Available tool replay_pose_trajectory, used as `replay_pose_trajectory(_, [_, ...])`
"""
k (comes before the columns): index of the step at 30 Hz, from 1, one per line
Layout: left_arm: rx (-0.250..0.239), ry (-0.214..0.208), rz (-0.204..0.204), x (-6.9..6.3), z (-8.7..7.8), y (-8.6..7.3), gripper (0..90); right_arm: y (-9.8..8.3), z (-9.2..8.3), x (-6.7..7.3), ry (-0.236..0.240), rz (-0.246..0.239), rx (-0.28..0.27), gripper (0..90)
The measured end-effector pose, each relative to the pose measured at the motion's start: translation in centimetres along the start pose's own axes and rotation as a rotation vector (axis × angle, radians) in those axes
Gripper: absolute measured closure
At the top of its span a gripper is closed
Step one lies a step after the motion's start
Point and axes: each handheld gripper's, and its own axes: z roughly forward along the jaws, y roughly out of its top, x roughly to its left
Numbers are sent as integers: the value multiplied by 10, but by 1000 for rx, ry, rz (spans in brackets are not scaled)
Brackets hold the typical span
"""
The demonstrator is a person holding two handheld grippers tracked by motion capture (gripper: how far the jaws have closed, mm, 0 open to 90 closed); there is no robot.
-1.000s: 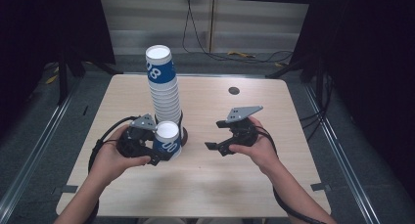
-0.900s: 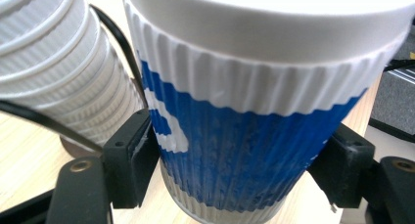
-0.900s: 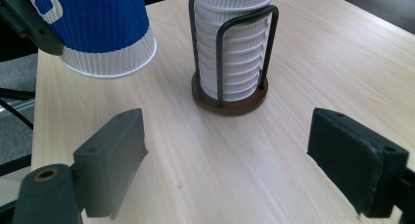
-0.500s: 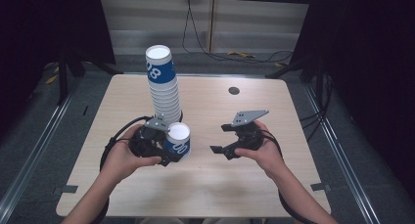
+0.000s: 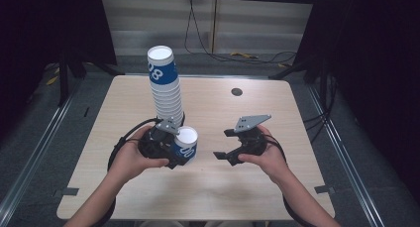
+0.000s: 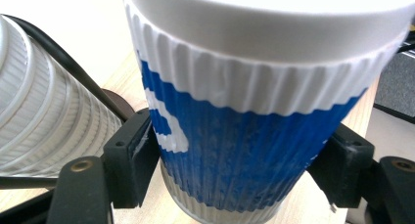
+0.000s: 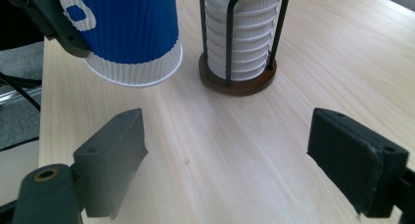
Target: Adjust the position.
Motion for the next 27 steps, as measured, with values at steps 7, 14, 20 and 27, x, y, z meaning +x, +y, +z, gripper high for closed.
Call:
replay_pose_trajectory(7, [48, -7, 18, 1, 4, 4, 273, -5, 2, 1, 12, 4, 3, 134])
replay_pose_trajectory(14, [95, -6, 33, 0, 8, 9, 273, -9, 1, 2, 15, -8, 8, 134])
replay_pose_trajectory(20, [144, -10, 42, 0, 12, 15, 273, -13, 1, 2, 17, -9, 14, 134])
replay_pose_trajectory(27, [211, -11, 79, 0, 14, 24, 273, -18, 2, 1, 20, -1, 16, 134])
